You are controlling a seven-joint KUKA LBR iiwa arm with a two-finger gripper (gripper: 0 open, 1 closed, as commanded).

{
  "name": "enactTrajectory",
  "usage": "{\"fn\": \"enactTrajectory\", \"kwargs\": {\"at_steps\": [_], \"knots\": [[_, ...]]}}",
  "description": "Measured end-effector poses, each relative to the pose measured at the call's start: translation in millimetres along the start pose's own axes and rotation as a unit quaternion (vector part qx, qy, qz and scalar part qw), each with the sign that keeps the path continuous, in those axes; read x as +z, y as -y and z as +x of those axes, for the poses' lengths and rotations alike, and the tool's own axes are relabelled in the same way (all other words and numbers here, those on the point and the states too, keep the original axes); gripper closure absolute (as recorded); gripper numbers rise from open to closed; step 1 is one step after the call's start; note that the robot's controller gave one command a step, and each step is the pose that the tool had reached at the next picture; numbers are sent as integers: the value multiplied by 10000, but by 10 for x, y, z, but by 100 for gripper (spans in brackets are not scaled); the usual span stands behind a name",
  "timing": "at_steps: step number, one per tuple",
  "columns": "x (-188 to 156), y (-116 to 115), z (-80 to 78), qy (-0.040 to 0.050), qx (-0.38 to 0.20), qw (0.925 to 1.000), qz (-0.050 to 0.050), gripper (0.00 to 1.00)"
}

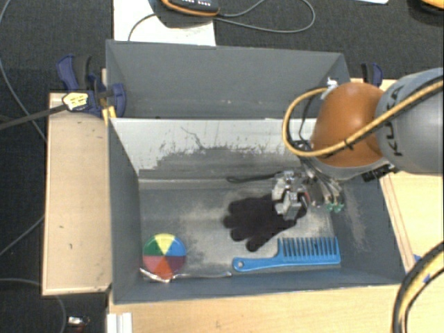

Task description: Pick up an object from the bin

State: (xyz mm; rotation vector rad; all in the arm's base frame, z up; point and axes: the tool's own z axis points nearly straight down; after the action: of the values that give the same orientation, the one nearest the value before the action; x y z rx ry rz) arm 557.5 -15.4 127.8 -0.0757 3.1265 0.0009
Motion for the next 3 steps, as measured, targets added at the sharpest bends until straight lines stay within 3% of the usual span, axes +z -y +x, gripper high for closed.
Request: {"fn": "enactTrajectory", "kwargs": {"at_steps": [1,2,3], "knots": [[-687,-88,-1,11,-4,10000,-1,100],[-1021,-95,-85,42,6,10000,4,0],[-1007,-96,-77,26,5,10000,2,0]]}}
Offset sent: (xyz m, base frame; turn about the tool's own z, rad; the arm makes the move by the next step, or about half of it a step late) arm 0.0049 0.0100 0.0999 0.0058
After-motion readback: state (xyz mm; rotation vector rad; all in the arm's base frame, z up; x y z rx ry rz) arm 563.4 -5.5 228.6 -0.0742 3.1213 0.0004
